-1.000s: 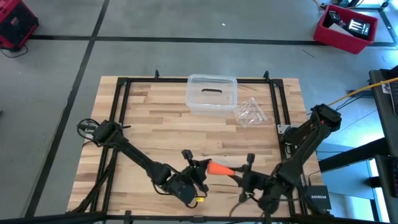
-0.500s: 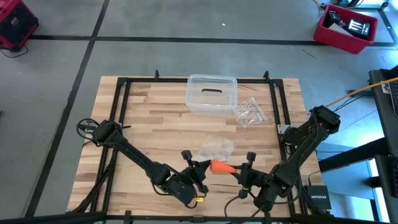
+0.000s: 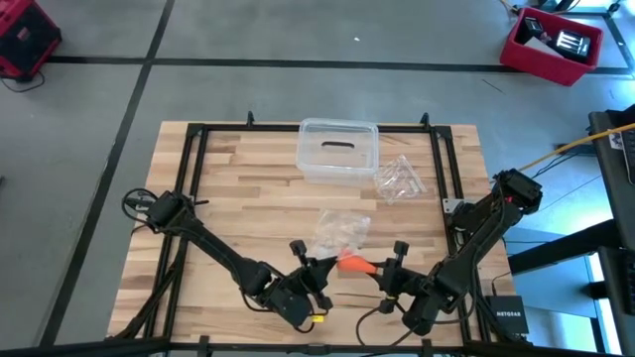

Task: Roll bandage
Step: Put the orange rolled bandage into the transparent zip bag

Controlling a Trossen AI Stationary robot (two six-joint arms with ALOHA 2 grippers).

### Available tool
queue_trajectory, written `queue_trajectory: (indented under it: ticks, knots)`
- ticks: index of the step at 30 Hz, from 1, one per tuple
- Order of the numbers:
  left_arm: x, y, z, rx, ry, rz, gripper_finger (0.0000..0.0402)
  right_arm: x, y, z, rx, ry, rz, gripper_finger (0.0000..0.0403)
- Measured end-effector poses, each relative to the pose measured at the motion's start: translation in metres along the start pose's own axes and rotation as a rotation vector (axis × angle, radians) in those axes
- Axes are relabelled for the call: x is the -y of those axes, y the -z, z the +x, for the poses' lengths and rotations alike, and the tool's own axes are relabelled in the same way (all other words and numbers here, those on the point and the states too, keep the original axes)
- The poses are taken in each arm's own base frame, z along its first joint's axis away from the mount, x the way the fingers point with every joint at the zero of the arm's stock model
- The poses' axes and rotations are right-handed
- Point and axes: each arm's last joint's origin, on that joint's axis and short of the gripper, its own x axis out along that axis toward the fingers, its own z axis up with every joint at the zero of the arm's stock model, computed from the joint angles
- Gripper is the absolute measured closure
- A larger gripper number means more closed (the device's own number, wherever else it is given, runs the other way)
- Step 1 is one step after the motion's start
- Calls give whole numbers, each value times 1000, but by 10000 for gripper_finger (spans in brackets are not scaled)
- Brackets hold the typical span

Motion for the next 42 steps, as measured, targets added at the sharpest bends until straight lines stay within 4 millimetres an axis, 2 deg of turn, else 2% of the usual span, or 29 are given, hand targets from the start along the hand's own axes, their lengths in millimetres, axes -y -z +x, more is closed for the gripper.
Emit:
queue_trajectory:
  ticks: [29, 42]
  knots:
    - [2, 0, -1, -4, 45, -15, 401, 6, 1, 5, -42, 22, 45, 329]
    - [1, -2, 6, -17, 111, -58, 401, 3, -4, 8, -35, -13, 162, 329]
